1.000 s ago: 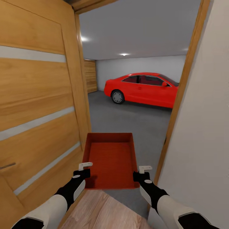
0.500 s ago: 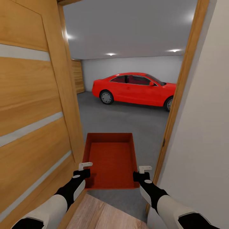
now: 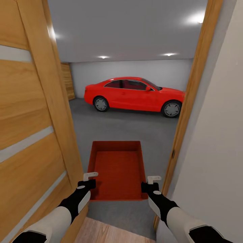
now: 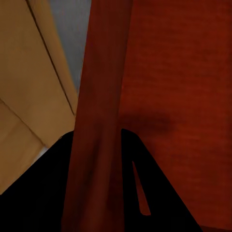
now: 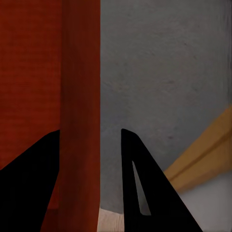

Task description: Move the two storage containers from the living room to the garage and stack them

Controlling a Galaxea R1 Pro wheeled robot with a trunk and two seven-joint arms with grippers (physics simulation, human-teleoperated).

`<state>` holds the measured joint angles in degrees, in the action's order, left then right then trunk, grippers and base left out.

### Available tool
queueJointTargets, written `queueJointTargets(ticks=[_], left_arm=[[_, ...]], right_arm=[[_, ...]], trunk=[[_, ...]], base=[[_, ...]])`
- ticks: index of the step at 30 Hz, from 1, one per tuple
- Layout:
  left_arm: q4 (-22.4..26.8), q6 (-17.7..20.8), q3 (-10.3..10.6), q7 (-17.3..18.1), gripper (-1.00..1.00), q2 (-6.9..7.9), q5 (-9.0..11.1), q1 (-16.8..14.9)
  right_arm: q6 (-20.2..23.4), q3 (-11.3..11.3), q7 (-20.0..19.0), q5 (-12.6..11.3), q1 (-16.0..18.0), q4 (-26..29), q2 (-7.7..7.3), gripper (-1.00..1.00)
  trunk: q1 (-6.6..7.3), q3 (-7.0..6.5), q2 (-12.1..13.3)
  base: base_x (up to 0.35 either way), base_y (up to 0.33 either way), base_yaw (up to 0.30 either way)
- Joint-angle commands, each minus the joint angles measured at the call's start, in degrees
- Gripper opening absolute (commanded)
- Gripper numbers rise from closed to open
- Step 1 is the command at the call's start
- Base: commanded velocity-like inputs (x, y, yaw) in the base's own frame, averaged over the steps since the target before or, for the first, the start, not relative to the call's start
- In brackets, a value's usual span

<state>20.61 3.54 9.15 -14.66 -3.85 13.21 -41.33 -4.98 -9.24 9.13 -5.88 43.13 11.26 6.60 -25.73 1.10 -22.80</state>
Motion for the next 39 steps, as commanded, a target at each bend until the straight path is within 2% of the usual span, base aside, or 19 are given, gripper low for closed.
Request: queueJointTargets(ticks=[1, 20, 39], left_arm=[[0.3, -2.7, -2.9, -0.9, -1.00, 2.18, -0.8, -0.1], [0.3, -2.7, -2.8, -1.2, -1.00, 2.18, -0.8, -0.1], [0.3, -2.7, -2.8, -1.4, -1.00, 2.18, -0.9, -0.1]], right_arm=[[-0.2, -0.5, 0.3, -1.1, 0.0, -0.2, -0.01, -1.00], [-0.2, -0.4, 0.3, -1.1, 0.0, -0.2, -0.02, -1.00], [-0.2, -0.4, 0.3, -1.1, 0.0, -0.3, -0.07, -1.00]], trunk=[[-0.05, 0.12, -0.1], [-0.05, 0.12, -0.1], [-0.05, 0.12, -0.1]], base=[[0.200, 0.255, -0.255], [0.200, 0.228, -0.247], [0.031, 0.025, -0.011]])
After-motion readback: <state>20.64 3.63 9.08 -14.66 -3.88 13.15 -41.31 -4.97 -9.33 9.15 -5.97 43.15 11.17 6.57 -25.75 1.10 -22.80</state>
